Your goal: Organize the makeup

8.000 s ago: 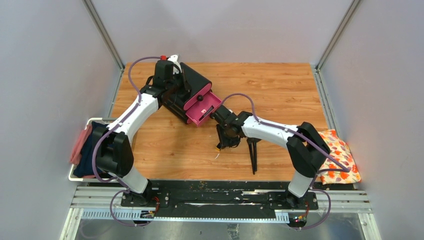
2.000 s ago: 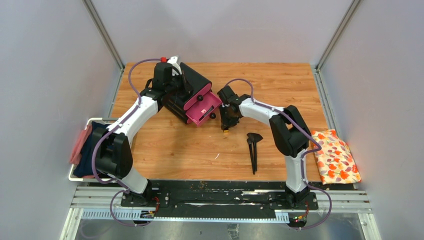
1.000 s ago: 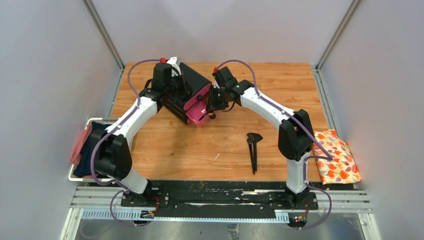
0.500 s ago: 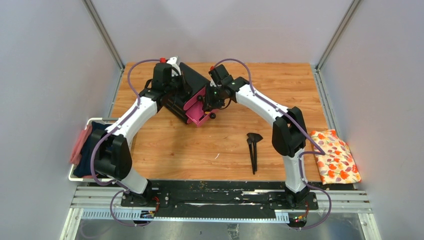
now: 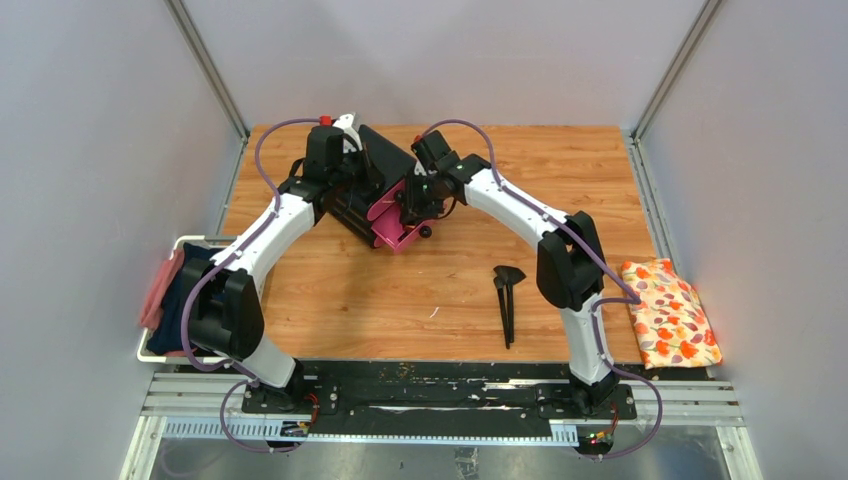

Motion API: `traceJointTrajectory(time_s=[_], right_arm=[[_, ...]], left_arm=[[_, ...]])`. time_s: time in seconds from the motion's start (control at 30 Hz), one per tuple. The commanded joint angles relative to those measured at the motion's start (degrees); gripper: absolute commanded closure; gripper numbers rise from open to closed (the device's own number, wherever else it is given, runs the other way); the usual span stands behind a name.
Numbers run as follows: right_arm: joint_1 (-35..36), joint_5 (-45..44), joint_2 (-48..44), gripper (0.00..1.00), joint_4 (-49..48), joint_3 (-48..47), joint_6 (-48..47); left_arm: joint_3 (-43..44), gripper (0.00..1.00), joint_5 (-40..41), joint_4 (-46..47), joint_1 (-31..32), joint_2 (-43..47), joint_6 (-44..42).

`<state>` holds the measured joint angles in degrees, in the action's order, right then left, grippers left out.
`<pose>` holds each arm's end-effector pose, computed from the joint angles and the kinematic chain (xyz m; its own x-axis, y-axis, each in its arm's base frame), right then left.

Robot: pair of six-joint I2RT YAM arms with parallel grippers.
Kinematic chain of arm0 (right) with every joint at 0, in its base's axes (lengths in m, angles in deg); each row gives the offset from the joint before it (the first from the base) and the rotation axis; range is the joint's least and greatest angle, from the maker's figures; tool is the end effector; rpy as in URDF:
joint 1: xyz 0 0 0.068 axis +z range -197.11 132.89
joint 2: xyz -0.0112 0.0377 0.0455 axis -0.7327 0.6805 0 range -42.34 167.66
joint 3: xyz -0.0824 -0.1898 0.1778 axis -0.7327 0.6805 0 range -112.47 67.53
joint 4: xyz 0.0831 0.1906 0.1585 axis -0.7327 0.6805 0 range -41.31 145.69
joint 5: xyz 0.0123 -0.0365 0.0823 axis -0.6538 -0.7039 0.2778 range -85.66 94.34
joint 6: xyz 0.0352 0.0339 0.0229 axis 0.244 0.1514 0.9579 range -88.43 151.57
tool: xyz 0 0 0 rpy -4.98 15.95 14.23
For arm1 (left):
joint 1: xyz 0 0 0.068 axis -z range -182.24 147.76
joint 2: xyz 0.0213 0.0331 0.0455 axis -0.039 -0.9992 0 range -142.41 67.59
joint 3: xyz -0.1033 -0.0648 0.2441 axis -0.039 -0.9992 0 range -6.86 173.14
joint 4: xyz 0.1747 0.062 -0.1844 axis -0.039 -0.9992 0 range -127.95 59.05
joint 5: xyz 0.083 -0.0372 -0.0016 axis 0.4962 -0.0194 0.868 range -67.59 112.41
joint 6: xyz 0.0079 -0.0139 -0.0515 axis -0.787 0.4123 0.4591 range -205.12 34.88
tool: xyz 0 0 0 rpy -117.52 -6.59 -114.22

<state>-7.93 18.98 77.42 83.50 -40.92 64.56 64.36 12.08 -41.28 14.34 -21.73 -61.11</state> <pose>0.3650 0.3091 0.2752 -0.8754 -0.0340 -0.4821 -0.3224 0.7842 0.5301 0.3473 -0.1101 0.3065 -0.5924 -0.2414 -0.7687 0.2089 0.8754 -0.4359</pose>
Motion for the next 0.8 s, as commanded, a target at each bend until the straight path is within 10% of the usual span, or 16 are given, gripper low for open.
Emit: traceJointTrajectory(time_s=[0.0,0.33,0.6,0.77], right_arm=[[1.09,1.55,-0.46,0.68,-0.77,-1.85,-0.77],[1.25,-0.15,-4.77,0.54,-2.95,1.22,-1.83],[1.25,-10.43,-16.96,0.99,-4.49,11.07,-3.5],[1.04,-16.55,-20.25,1.0,-4.5,18.79,-4.0]], left_arm=[[-2.75,1.0,0.98,-6.2,-0.67,-0.86,-1.25],[-3.1,1.0,0.91,-6.13,-0.76,-0.78,-1.16],[-2.94,1.0,0.72,-5.99,-0.76,-1.08,-0.99],[-2.71,1.0,0.56,-5.76,-0.76,-1.28,-0.76]])
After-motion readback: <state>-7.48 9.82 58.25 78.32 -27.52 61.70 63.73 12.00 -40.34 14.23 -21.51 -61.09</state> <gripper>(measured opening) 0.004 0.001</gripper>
